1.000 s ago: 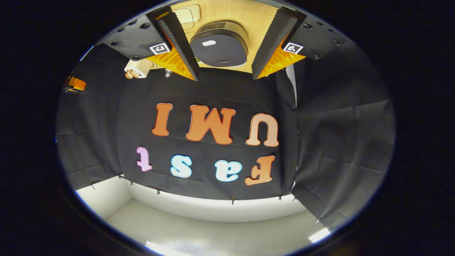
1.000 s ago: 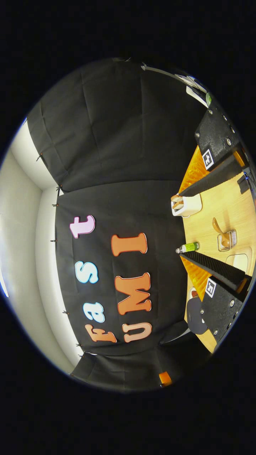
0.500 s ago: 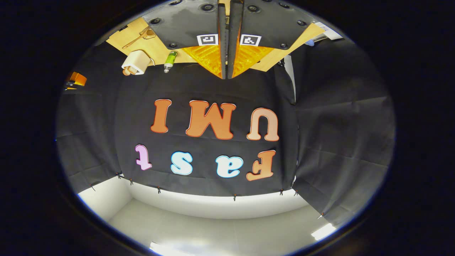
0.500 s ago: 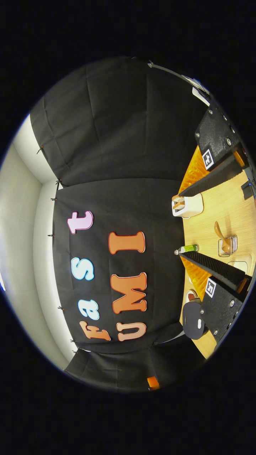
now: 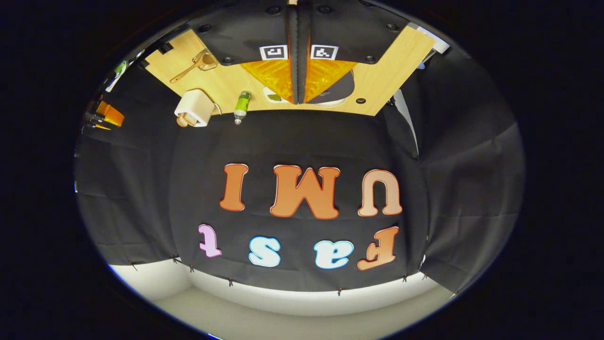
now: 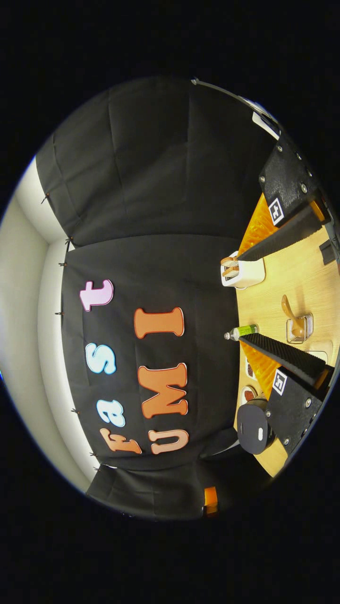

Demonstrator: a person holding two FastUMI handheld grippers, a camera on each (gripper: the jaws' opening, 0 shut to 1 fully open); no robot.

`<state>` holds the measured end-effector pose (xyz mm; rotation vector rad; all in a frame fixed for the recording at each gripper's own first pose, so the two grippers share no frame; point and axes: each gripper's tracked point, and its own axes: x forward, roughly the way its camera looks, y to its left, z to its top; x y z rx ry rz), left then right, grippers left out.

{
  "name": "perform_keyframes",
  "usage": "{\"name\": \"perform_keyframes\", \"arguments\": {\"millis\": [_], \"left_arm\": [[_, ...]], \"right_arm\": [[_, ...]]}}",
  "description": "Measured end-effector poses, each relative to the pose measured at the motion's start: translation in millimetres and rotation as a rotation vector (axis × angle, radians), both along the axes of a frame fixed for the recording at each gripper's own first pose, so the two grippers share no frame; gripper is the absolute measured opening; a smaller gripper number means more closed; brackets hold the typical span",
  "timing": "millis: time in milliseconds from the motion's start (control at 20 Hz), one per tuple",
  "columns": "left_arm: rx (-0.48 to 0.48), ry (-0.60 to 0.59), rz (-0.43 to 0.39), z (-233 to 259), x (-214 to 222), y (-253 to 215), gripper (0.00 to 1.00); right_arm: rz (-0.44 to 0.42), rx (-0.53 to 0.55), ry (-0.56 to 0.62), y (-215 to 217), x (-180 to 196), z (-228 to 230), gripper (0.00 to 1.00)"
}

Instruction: Close the left gripper, press the button to open the rice cooker; take a wooden spoon from the chopstick holder with the right hand, scoop a spoonful of rice and pour it into the rice cooker, then put the wooden spoon back into the chopstick holder.

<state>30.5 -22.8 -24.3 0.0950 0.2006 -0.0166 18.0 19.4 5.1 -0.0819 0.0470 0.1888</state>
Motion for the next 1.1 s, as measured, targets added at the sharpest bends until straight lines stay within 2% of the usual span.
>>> {"name": "perform_keyframes", "arguments": {"millis": [150, 200, 300, 450, 500, 550, 700, 800, 850, 1100], "left_arm": [[-0.029, 0.092, -0.047, -36, 28, -15, 0.04], [-0.035, 0.128, -0.048, -51, 36, -15, 0.0], [-0.049, 0.211, -0.05, -81, 52, -11, 0.04], [-0.058, 0.306, -0.029, -120, 71, -2, 0.04], [-0.056, 0.338, -0.026, -132, 78, 1, 0.0], [-0.06, 0.367, -0.027, -144, 83, 2, 0.04], [-0.053, 0.452, -0.007, -177, 95, 12, 0.04], [-0.023, 0.497, 0.017, -193, 99, 21, 0.0], [-0.021, 0.521, 0.017, -200, 98, 20, 0.04], [-0.026, 0.535, 0.024, -201, 94, 18, 0.04]], "right_arm": [[0.002, -0.005, 0.016, -5, 4, -6, 0.95], [-0.001, -0.005, 0.015, -7, 5, -5, 0.95], [-0.01, -0.008, 0.014, -13, 9, -5, 0.95], [-0.031, -0.019, 0.017, -24, 13, -7, 0.95], [-0.038, -0.02, 0.021, -28, 14, -8, 0.95], [-0.044, -0.019, 0.026, -30, 16, -11, 0.95], [-0.063, -0.016, 0.046, -37, 20, -17, 0.95], [-0.068, -0.02, 0.055, -40, 21, -21, 0.95], [-0.07, -0.023, 0.059, -41, 21, -23, 0.95], [-0.07, -0.013, 0.076, -41, 23, -30, 0.95]]}}
